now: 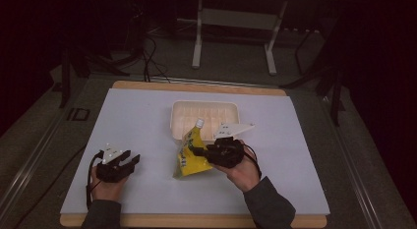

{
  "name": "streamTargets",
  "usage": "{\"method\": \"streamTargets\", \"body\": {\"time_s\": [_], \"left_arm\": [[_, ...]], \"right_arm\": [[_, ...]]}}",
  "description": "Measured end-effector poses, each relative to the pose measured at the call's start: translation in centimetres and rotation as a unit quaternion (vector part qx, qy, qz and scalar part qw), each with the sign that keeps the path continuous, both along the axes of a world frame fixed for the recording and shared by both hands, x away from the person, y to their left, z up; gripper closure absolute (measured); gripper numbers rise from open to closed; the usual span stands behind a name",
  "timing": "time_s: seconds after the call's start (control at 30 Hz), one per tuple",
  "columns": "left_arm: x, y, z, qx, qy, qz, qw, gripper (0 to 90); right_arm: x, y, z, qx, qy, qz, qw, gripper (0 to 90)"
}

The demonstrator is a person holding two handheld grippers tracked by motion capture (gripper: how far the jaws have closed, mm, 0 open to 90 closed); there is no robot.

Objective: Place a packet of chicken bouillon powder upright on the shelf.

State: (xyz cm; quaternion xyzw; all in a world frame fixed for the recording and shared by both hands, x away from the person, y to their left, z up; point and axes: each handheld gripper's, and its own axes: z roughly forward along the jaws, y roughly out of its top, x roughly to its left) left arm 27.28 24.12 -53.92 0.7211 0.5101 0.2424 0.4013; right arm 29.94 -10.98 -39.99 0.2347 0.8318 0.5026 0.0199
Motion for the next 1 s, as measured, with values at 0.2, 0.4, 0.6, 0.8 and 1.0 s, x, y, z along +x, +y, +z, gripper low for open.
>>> {"method": "streamTargets", "body": {"time_s": [0.2,0.4,0.6,0.8,1.0], "left_arm": [[0.0,0.0,0.0,0.0,0.001,-0.001,1.0,55.7],[0.0,0.0,0.0,0.0,0.001,0.0,1.0,55.7],[0.0,0.0,0.0,-0.001,0.001,0.0,1.0,55.7],[0.0,0.0,0.0,0.0,0.002,0.0,1.0,55.7],[0.0,0.0,0.0,0.0,0.002,0.0,1.0,55.7]], "right_arm": [[0.2,0.1,0.3,-0.003,-0.008,0.001,1.0,90.0],[0.3,0.3,0.6,-0.011,-0.019,0.004,0.9998,90.0],[0.4,0.5,1.3,-0.015,-0.029,0.008,0.9994,90.0],[0.3,0.6,1.9,-0.02,-0.043,0.005,0.9989,90.0],[0.4,0.7,2.3,-0.029,-0.056,0.001,0.998,90.0]]}}
